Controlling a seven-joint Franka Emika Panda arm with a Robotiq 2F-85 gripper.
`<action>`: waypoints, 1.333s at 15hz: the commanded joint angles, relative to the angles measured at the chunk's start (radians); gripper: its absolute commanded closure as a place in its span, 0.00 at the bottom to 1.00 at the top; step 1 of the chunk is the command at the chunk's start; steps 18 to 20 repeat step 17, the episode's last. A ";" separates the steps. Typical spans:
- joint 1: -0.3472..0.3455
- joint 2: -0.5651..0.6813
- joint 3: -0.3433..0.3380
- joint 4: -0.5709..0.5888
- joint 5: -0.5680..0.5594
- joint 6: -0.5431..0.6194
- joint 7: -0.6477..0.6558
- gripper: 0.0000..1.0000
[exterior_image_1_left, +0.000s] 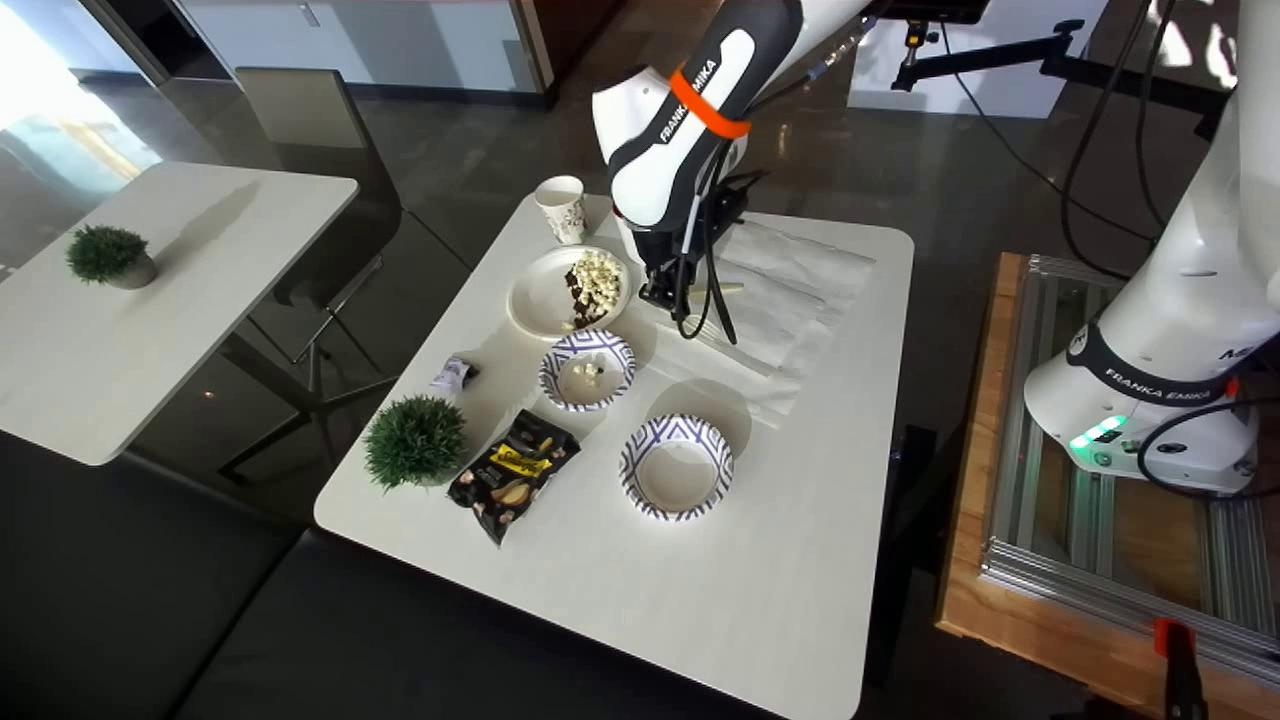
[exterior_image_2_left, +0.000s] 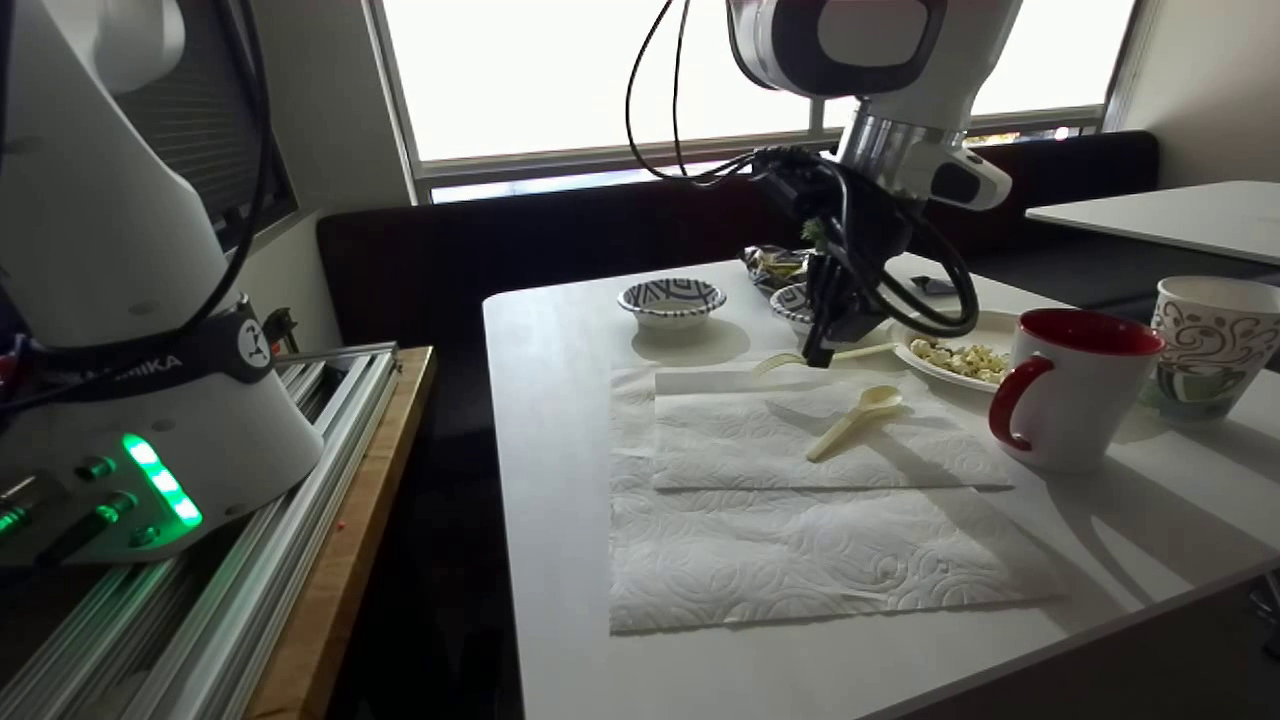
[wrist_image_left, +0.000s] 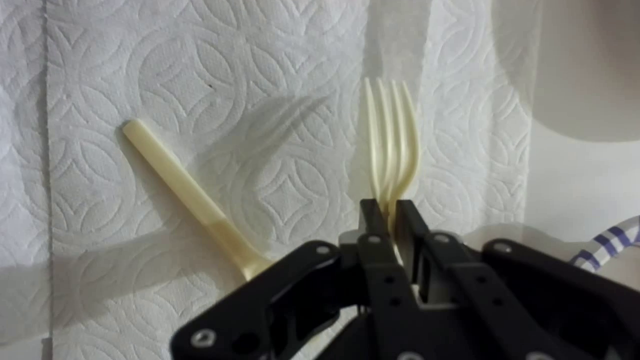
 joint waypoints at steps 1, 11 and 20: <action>-0.024 0.043 0.016 0.041 -0.025 -0.012 0.020 0.97; 0.017 -0.377 -0.001 -0.190 -0.113 0.038 0.142 0.16; -0.015 -0.420 0.026 -0.170 -0.091 0.016 0.127 0.10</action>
